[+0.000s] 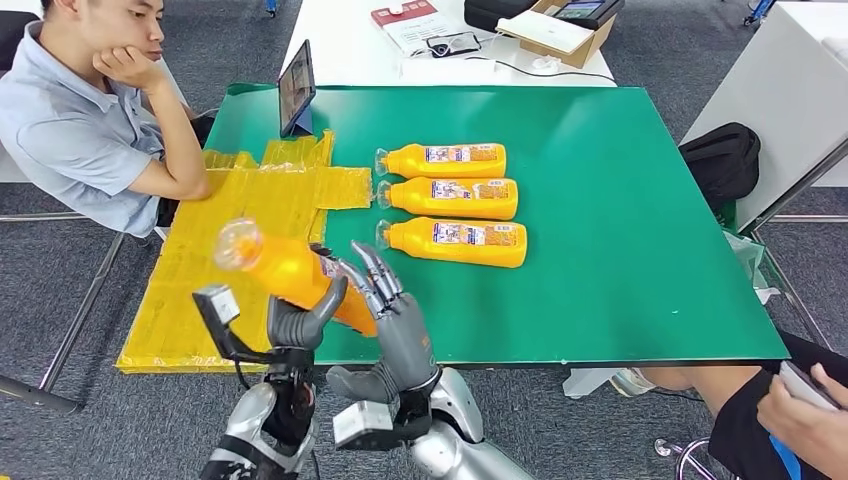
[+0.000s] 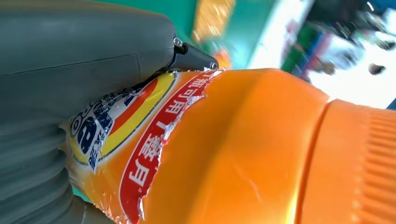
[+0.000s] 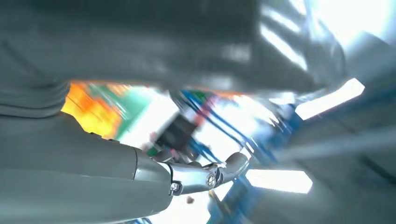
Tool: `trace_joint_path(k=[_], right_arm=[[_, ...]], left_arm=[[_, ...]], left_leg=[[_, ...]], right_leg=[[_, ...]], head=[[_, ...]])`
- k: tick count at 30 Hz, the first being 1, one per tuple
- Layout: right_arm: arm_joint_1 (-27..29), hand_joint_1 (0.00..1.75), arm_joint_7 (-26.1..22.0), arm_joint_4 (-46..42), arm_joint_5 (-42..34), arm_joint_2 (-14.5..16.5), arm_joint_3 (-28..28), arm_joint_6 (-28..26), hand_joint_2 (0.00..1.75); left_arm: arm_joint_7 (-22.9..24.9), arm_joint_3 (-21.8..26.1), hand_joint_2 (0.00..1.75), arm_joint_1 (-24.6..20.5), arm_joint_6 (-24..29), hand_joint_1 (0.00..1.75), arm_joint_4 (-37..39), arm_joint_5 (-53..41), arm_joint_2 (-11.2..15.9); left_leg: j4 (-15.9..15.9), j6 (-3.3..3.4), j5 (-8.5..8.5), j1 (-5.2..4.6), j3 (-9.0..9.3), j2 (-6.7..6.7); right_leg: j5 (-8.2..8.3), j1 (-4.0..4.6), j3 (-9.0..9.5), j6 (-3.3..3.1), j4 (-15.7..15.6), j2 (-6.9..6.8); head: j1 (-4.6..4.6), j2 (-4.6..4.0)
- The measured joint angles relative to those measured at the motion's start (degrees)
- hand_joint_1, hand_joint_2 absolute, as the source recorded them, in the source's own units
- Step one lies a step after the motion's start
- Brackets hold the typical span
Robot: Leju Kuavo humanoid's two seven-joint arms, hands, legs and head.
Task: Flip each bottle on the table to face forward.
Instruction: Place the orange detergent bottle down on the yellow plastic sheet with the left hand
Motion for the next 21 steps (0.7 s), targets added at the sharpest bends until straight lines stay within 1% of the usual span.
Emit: trace_joint_path(k=[3,6,8,11,13,17,18,19,21], right_arm=[[1.5,0.00,-0.1,-6.9,2.5,-0.6,0.1,-1.3,0.00],[3.3,0.00,-0.1,-12.8,3.4,-0.8,-1.1,-1.4,0.00],[4.3,0.00,-0.1,-15.6,2.5,-0.8,-2.7,-1.4,0.00],[5.4,0.00,-0.1,-18.3,0.8,-0.9,-4.9,-1.5,0.00],[6.1,0.00,-0.1,-19.4,-0.4,-0.9,-6.1,-1.5,0.00],[6.9,0.00,-0.1,-20.0,-4.9,-1.1,-7.8,-1.5,0.00],[7.0,0.00,-0.1,-19.9,-5.9,-1.1,-7.9,-1.5,0.00],[7.0,0.00,-0.1,-19.9,-6.7,-1.2,-8.1,-1.5,0.00],[7.0,0.00,-0.1,-19.7,-8.1,-1.5,-8.1,-1.5,0.00]], left_arm=[[-1.0,0.2,1.75,-4.3,6.3,1.75,6.7,-7.7,0.7],[-1.3,0.6,1.75,-10.2,12.3,1.75,14.4,-18.1,2.5],[-0.3,1.1,1.75,-13.9,13.5,1.75,18.8,-23.6,3.7],[1.4,1.8,1.75,-17.8,13.5,1.75,23.6,-28.6,5.2],[3.6,1.8,1.75,-20.1,13.9,1.75,26.5,-33.1,5.9],[10.1,0.2,1.75,-25.7,16.1,1.75,33.0,-46.1,7.8],[12.0,-0.4,1.75,-27.2,16.4,1.75,34.6,-48.8,8.3],[14.0,-1.1,1.75,-28.6,16.5,1.71,36.3,-51.5,8.9],[19.2,-2.9,1.75,-31.3,16.2,1.67,39.7,-57.9,10.2]], left_leg=[[0.0,0.00,0.01,0.01,0.00,-0.01],[0.0,-0.04,0.05,0.02,0.01,0.00],[0.0,-0.05,0.07,0.03,0.02,0.00],[0.0,-0.04,0.09,0.03,0.02,0.00],[0.0,-0.04,0.09,0.03,0.01,0.00],[0.0,-0.04,0.09,0.02,0.00,0.00],[0.0,-0.04,0.09,0.02,0.00,0.01],[0.0,-0.04,0.09,0.02,0.01,0.01],[0.0,-0.05,0.10,0.03,0.01,0.02]], right_leg=[[0.01,0.01,0.00,0.00,0.0,0.00],[0.02,0.02,0.00,0.00,0.0,0.00],[0.02,0.02,0.01,-0.01,0.0,0.00],[0.02,0.02,0.02,0.00,0.1,0.00],[0.02,0.01,0.02,0.00,0.1,0.00],[0.02,0.01,0.02,0.00,0.1,0.00],[0.03,0.01,0.01,0.00,0.1,0.01],[0.03,0.01,0.01,0.00,0.1,0.01],[0.03,0.02,0.00,-0.01,0.1,0.01]], head=[[0.01,0.00],[0.00,0.00],[0.00,0.00],[0.01,0.00],[0.02,0.00],[0.01,0.00],[0.01,0.00],[0.01,0.00],[0.01,0.00]])
